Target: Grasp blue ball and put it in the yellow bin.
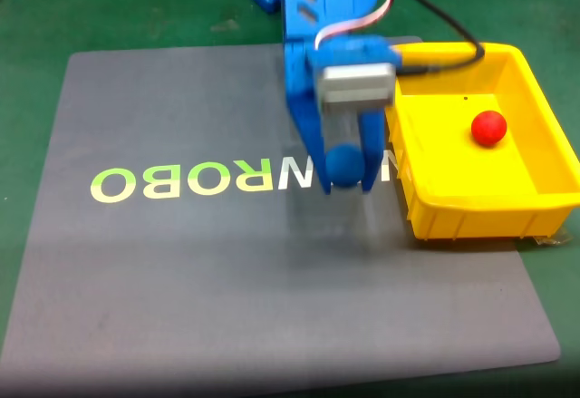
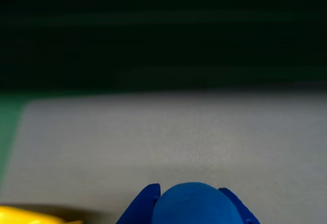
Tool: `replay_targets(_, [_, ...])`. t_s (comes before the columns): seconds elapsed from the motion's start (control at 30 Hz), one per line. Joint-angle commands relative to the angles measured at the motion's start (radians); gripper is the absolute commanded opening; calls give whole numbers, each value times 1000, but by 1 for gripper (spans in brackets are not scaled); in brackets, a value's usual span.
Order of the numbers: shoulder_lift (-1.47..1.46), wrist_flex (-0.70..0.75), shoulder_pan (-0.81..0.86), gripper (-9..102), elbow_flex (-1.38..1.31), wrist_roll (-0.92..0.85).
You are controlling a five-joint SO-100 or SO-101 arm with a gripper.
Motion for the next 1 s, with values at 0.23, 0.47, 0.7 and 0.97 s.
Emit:
replay_targets(0.23, [538, 15, -213, 0, 397, 41])
replay_targets(0.47, [769, -28, -380, 0, 726, 44])
replay_targets(0.7, [821, -38, -410, 0, 847, 26])
replay_targets(0.97, [815, -81, -397, 33, 868, 20])
